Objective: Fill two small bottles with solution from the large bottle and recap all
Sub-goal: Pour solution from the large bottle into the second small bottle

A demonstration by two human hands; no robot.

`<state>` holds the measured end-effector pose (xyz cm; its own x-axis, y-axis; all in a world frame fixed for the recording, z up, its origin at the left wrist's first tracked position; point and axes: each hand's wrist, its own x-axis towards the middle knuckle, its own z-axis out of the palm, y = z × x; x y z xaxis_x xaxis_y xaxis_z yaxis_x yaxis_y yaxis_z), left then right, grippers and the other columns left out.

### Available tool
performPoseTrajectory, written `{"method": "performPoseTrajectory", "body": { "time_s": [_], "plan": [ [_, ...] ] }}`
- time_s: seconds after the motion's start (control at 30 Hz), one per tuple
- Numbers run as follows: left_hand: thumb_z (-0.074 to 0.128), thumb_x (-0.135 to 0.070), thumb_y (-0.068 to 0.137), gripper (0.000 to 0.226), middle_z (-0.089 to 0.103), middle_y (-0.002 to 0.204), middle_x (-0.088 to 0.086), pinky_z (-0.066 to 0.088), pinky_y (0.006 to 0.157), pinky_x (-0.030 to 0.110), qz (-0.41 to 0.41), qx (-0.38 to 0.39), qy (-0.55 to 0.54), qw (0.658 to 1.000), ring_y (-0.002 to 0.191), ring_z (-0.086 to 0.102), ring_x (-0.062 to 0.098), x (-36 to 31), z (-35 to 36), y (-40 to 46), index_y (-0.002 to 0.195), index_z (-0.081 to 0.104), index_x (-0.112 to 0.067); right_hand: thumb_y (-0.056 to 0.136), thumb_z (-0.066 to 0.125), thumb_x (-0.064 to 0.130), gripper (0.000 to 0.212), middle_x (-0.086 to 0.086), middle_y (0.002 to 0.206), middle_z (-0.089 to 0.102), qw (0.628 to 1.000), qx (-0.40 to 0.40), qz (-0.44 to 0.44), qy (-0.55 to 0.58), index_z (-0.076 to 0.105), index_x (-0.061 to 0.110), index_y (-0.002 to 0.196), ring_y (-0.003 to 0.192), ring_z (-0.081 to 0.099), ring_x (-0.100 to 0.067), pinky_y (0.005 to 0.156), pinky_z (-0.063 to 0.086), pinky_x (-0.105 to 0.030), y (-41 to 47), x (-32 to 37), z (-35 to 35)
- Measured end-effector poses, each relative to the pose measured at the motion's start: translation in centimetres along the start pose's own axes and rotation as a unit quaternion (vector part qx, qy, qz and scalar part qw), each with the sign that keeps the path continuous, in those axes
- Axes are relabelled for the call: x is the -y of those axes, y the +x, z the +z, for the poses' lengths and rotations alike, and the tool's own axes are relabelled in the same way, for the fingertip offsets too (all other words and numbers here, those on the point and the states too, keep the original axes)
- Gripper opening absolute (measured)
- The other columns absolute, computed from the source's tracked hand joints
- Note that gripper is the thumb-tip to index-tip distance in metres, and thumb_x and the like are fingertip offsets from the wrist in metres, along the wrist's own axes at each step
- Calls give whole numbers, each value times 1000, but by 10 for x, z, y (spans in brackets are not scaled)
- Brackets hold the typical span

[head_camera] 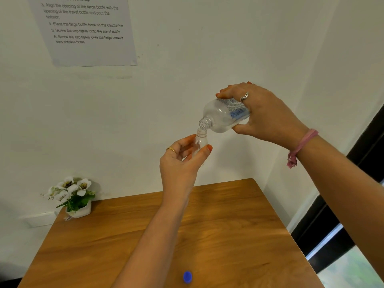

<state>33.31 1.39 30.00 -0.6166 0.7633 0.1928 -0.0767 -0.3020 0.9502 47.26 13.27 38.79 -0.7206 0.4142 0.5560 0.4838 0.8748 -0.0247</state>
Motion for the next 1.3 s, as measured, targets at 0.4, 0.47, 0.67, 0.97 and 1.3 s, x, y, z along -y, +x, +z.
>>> {"method": "performPoseTrajectory", "body": {
  "time_s": [0.4,0.47,0.67,0.97,1.3],
  "plan": [
    [81,-17,72,39,73,99,-6,56,75,16,4,-4,6,1000,91,69,6,1,0,1,108,67,-19,71,77,16,62,-6,126,59,1000,-2,1,4,52,16,127,112,55,-27,97,39,-33,0,0,-2],
    [81,-17,72,39,73,99,-6,56,75,15,4,-4,6,1000,91,69,6,1,0,1,109,67,-19,71,77,17,62,-6,126,59,1000,0,4,3,52,16,128,112,55,-26,98,38,-32,0,0,-2],
    [81,-17,72,37,73,99,-7,55,75,13,4,-2,5,1000,91,69,5,2,-2,2,106,67,-23,71,77,17,61,-6,126,59,1000,1,5,5,53,16,127,112,55,-26,98,37,-32,-1,0,-1],
    [81,-15,72,35,73,95,-9,54,73,13,4,-1,0,1000,88,69,3,2,-2,1,104,67,-21,70,77,14,60,-6,125,59,1000,-4,-1,8,54,15,126,109,56,-27,96,41,-34,0,1,-1],
    [81,-16,72,37,72,97,-9,53,68,11,6,-1,3,1000,88,69,1,2,-1,1,107,67,-20,70,78,14,61,-7,125,60,1000,-1,-6,-7,53,15,126,111,56,-28,96,39,-31,2,1,0]
  ]
}}
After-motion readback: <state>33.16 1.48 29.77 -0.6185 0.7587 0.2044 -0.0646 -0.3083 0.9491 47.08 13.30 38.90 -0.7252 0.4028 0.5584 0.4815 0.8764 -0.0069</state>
